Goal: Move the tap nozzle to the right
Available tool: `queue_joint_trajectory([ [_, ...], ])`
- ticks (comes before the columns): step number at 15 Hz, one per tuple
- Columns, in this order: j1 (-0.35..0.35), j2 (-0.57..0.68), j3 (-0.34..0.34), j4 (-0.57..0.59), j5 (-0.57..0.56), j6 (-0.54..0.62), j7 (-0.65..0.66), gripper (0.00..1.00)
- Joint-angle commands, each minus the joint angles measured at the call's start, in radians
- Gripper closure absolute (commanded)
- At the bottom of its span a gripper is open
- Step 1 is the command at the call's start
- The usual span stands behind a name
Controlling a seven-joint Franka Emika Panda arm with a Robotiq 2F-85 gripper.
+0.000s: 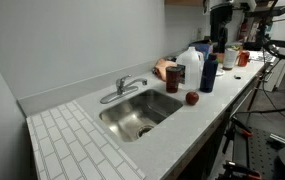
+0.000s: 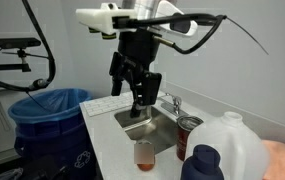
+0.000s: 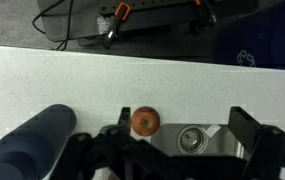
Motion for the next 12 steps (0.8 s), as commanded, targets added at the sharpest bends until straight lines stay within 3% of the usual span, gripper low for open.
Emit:
queue_joint_trajectory([
  [1,-0.024,0.004,0.021,0.002,0.008,-0.002,-0.009,0.00],
  [8,-0.024,0.004,0.021,0.002,0.008,-0.002,-0.009,0.00],
  [12,0.002,-0.019,0.083,-0.027,-0.017,0.014,0.010,0.00],
])
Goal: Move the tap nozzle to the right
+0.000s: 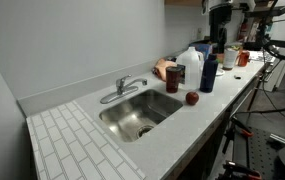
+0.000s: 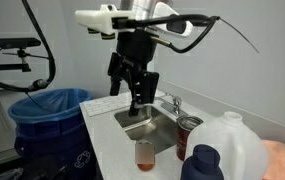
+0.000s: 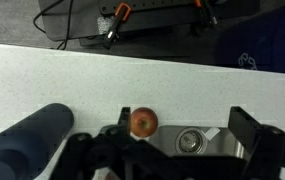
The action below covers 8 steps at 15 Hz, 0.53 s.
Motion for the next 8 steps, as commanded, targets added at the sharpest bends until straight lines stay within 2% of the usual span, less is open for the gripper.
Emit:
queue_joint_trajectory([
  [1,0.011,-0.026,0.084,-0.030,-0.019,0.018,0.015,0.00],
  [8,0.107,-0.028,0.251,-0.040,-0.045,0.065,0.014,0.00],
])
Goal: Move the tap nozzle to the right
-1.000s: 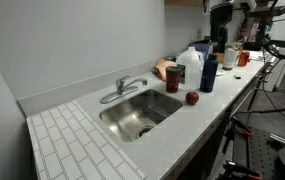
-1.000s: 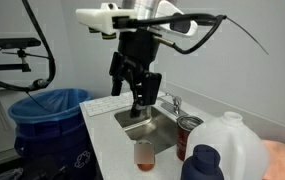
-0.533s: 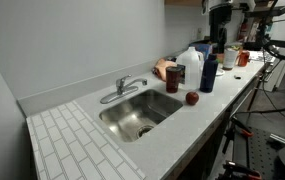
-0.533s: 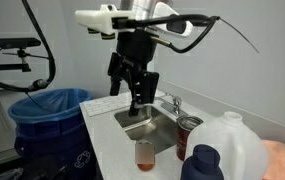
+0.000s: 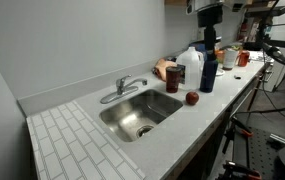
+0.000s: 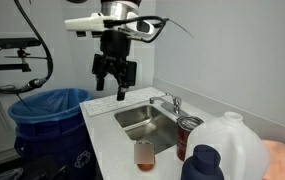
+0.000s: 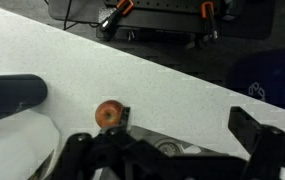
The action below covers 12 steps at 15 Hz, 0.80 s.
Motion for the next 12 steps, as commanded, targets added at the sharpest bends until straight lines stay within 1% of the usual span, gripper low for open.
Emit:
queue_joint_trajectory([
  [1,0.065,-0.013,0.058,-0.015,-0.019,0.077,0.004,0.00],
  [6,0.149,0.024,0.133,0.009,-0.006,0.227,0.006,0.00],
  [8,0.171,0.052,0.146,0.022,-0.003,0.290,-0.002,0.00],
  [10,0.186,0.069,0.142,0.024,0.010,0.326,-0.025,0.00],
  [11,0.179,0.042,0.145,0.008,-0.002,0.294,0.002,0.00],
  [12,0.183,0.051,0.146,0.009,-0.002,0.308,0.000,0.00],
])
